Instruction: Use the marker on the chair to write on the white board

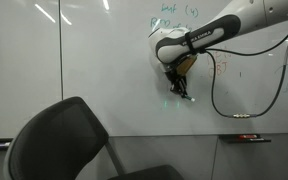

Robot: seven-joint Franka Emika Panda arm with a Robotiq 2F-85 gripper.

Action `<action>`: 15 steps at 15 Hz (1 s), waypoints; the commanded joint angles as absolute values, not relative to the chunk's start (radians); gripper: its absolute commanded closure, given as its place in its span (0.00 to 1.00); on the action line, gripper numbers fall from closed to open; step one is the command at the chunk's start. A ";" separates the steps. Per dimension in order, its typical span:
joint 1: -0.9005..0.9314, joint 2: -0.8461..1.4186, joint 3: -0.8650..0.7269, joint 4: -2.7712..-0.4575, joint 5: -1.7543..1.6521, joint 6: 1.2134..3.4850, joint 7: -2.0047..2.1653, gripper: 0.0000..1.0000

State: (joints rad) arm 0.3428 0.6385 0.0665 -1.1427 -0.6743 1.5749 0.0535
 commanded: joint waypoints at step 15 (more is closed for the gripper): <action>0.287 0.509 0.088 -1.313 -0.560 1.475 -0.076 0.92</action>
State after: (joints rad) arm 0.3115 0.5897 0.0734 -1.2149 -0.6053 1.4966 -0.0467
